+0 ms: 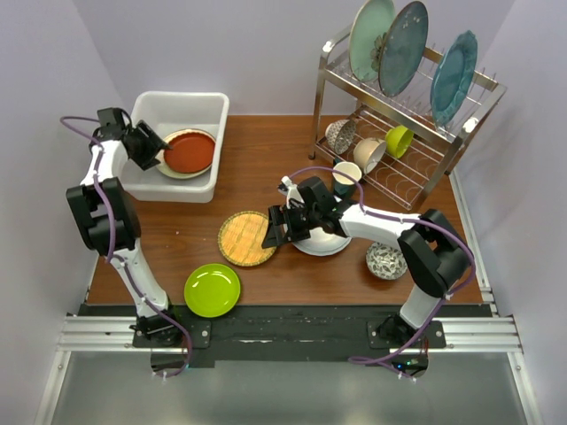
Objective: Place the plates into the plastic bin on the countertop
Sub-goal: Place the plate in the plastic bin, then pick up the plate at the center of the board.
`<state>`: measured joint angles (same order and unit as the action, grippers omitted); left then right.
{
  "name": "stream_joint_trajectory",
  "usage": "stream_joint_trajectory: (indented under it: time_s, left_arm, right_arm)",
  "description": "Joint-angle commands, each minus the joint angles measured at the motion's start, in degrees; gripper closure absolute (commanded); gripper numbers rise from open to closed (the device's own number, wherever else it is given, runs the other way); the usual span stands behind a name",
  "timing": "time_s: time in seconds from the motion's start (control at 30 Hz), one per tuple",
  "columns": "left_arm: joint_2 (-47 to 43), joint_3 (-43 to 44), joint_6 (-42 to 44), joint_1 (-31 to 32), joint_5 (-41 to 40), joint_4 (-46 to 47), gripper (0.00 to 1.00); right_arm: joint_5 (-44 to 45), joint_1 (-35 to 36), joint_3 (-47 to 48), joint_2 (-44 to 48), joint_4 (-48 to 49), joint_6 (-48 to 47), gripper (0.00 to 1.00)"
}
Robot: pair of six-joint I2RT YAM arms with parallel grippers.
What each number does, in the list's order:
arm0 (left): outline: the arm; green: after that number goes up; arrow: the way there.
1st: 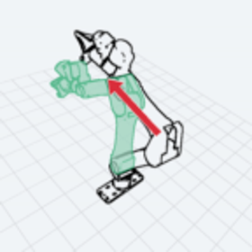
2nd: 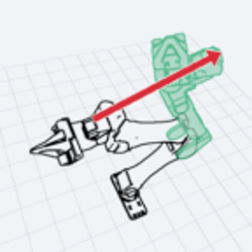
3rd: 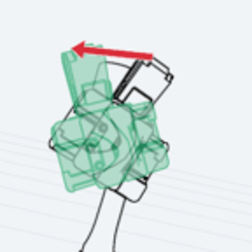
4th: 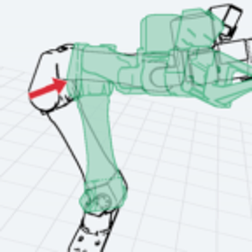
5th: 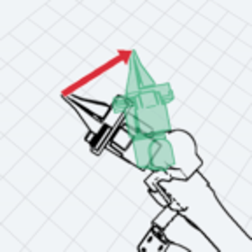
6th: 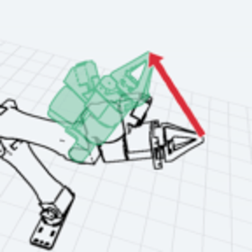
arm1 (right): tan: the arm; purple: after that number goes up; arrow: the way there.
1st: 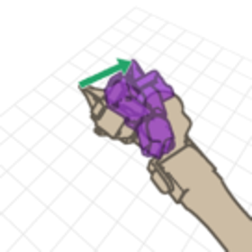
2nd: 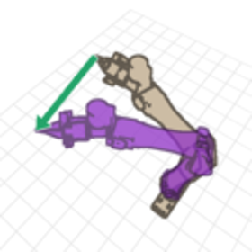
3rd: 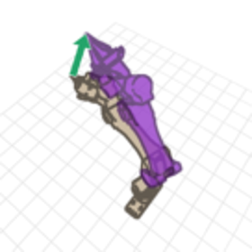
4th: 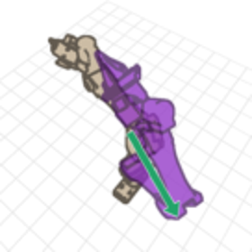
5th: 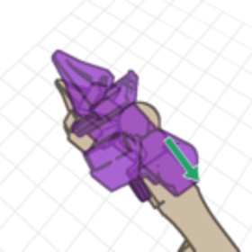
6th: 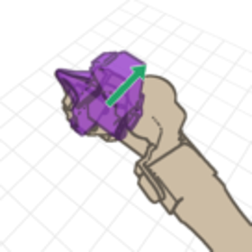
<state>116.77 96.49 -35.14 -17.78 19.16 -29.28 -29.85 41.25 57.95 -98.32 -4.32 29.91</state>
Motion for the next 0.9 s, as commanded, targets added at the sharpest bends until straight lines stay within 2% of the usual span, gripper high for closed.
stream_joint_trajectory:
  time_s: [0.0, 0.03, 0.37, 0.47, 0.67, 0.87]
  left_arm:
    - [-8.3, -0.2, 2.3, 1.0, 3.1, 3.8, 0.31]
    - [-8.9, -0.3, 2.8, 1.0, 3.8, 3.9, 0.29]
    - [-17.2, -3.8, 6.5, 2.4, 14.1, 4.0, 0.25]
    - [-21.4, -7.4, 7.5, 2.8, 15.5, 3.9, 0.25]
    - [-32.8, -19.7, 7.4, 4.0, 16.9, 6.4, 0.22]
    - [-38.3, -25.5, 7.4, 6.4, 18.0, 6.5, 0.21]
  right_arm:
    - [-1.6, 0.3, 1.7, -1.1, 0.0, -0.8, 0.09]
    - [-1.6, 0.2, 1.7, -1.4, 0.1, -0.8, 0.09]
    - [0.7, 0.3, 2.3, -2.5, -2.0, -0.7, 0.09]
    - [1.4, 0.3, 2.9, -3.3, -3.0, -0.5, 0.1]
    - [2.1, 0.2, 3.7, -4.6, -3.9, 0.4, 0.11]
    - [2.8, 0.2, 3.7, -4.9, -4.0, 2.2, 0.12]
